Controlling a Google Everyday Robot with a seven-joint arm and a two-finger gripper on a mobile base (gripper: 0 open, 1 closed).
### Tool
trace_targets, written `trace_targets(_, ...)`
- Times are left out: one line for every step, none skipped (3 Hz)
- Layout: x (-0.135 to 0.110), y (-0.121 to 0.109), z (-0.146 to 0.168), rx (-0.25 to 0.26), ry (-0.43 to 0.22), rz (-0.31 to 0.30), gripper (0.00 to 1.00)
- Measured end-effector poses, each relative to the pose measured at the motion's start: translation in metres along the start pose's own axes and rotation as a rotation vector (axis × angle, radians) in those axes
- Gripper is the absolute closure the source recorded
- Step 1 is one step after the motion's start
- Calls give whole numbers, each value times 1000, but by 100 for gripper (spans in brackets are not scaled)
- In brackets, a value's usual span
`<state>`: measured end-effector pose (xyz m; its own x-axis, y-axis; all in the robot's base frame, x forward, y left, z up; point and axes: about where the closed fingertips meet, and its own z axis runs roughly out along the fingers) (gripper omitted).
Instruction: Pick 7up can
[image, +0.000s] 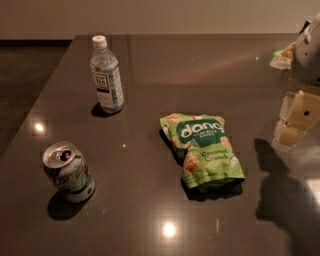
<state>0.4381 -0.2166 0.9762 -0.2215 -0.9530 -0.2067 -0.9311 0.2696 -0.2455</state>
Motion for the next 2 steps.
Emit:
trace_targets(0, 0, 0, 0, 0, 0, 0)
trace_targets(-19, -2, 3, -48, -45, -20, 0)
